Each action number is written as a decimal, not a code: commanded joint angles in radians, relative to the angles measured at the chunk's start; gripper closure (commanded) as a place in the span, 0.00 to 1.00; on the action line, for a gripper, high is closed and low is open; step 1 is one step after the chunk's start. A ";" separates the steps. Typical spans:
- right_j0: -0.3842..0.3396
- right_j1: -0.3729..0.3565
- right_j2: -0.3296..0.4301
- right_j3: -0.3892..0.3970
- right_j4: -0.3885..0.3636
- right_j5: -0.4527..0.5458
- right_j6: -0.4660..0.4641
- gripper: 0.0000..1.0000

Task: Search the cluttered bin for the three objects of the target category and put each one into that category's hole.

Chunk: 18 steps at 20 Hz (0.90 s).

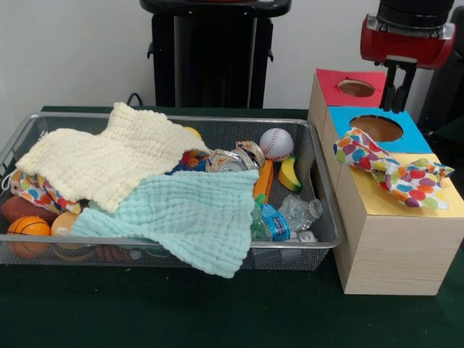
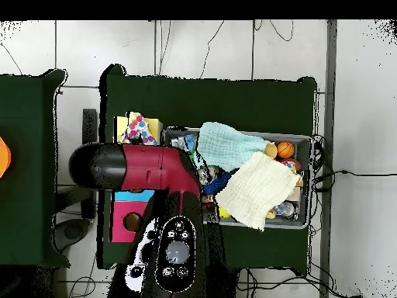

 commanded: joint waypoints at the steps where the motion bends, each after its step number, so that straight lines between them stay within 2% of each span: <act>1: -0.022 0.100 0.027 0.039 -0.052 -0.052 0.102 1.00; 4: -0.034 0.134 0.037 0.027 -0.054 -0.097 0.096 1.00; 7: -0.051 0.130 0.046 0.045 -0.056 -0.108 0.070 1.00; 12: -0.084 0.076 0.058 0.139 -0.067 -0.123 0.022 1.00; 18: -0.103 0.068 0.072 0.167 -0.076 -0.146 0.007 1.00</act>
